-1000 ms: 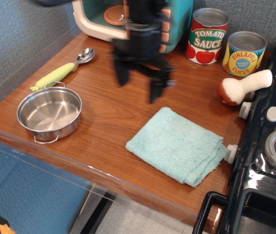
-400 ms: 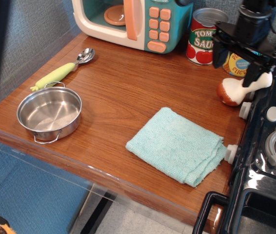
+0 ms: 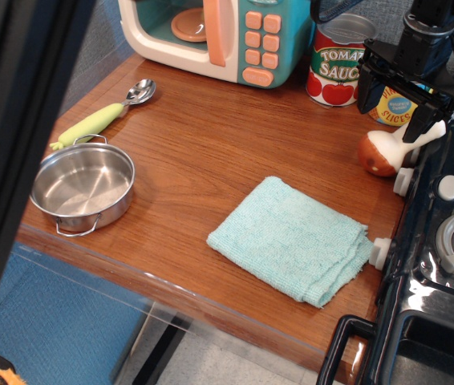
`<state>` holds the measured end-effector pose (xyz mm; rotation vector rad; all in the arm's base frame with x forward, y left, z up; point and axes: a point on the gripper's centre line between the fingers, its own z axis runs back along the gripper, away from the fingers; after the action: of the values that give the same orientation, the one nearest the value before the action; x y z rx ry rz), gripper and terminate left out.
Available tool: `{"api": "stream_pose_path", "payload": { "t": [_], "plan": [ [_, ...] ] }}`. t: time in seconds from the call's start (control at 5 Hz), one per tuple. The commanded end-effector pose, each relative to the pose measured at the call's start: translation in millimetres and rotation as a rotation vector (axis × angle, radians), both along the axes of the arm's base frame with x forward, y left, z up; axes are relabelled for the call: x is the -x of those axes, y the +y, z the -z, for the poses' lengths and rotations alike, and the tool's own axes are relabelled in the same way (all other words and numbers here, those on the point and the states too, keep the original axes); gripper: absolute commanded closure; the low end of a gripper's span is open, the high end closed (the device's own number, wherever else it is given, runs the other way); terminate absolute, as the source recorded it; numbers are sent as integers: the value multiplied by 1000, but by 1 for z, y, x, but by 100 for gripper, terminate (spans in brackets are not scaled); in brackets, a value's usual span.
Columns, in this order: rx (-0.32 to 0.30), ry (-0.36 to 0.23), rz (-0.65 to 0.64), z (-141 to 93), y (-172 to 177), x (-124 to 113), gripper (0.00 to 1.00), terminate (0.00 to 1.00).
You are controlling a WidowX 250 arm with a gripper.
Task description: Move the mushroom so it is next to the spoon
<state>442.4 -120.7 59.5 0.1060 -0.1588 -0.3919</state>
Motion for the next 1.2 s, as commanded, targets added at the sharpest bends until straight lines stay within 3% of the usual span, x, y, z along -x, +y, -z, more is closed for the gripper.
{"api": "stream_pose_path", "payload": {
  "t": [0.0, 0.2, 0.4, 0.6, 0.8, 1.0],
  "plan": [
    [-71, 41, 27, 1, -5, 26, 0, 0],
    [-70, 88, 16, 13, -4, 46, 0, 0],
    [-37, 65, 0, 14, -1, 50, 100, 0],
    [-39, 39, -24, 2, 6, 51, 100, 0],
    [-3, -24, -64, -30, 24, 45, 100, 0],
    [49, -66, -190, -53, 74, 46, 100, 0]
  ]
}}
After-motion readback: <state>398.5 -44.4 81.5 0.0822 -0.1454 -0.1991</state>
